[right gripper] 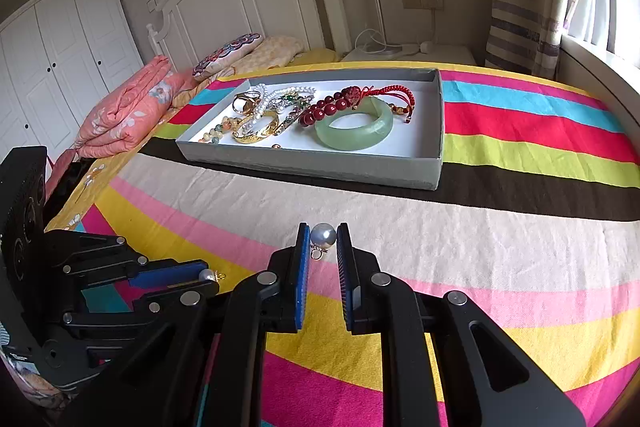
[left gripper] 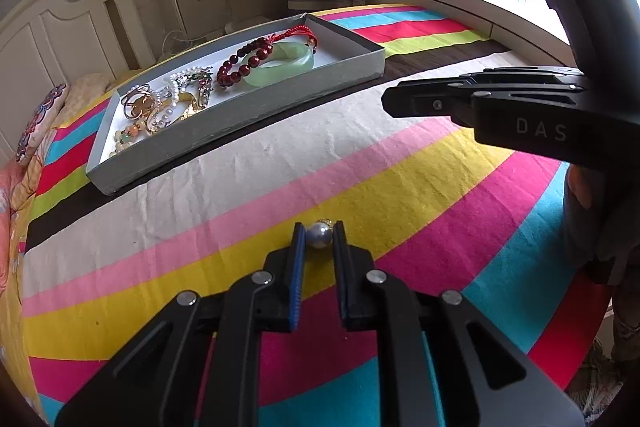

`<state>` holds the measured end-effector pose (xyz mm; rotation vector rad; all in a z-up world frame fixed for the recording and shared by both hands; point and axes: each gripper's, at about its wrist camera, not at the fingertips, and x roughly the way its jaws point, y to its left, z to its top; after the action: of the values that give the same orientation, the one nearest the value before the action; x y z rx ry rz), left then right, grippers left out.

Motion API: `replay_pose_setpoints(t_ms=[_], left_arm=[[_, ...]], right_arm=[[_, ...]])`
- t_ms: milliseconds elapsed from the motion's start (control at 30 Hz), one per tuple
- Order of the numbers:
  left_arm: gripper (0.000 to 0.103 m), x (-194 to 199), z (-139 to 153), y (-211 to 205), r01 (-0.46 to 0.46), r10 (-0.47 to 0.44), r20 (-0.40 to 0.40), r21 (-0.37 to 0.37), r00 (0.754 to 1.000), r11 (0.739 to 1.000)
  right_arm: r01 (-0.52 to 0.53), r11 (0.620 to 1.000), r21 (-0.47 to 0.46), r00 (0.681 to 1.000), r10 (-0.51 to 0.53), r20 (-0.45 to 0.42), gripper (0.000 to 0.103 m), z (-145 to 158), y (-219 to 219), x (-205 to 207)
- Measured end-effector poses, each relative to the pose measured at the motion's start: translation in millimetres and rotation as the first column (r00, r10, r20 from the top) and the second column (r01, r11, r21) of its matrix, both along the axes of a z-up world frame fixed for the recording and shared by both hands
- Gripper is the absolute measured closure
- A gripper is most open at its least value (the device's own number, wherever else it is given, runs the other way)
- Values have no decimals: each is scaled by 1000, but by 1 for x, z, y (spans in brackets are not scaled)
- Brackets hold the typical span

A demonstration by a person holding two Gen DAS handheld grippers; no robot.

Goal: Organize jewelry
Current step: 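Carry both pearl earrings into the tray and open both tools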

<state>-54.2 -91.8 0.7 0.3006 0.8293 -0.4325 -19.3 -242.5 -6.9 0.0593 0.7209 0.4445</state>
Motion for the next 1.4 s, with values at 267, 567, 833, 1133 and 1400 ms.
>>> replay_pose_setpoints(t_ms=[267,567,833,1133,1400], left_arm=[[90,-1,11,18,-49,52,29,-91,998,995],[90,72,50,16,-63,70,28,-203,997,977],[90,149,54,2,-100,68,-94,-399,993,912],[83,187,44,-22,-115,67,-134,-390,989,914],[32,176,56,-5,-160,142,-75,-402,987,902]], right_arm=[[5,1000,10,1000,-5,11,88,1,-1,-1],[1,999,-36,999,1,53,88,29,6,24],[43,999,-13,999,-43,2,88,27,-7,92],[67,998,14,998,-67,-16,88,16,-16,112],[94,990,104,995,-96,20,74,28,-34,103]])
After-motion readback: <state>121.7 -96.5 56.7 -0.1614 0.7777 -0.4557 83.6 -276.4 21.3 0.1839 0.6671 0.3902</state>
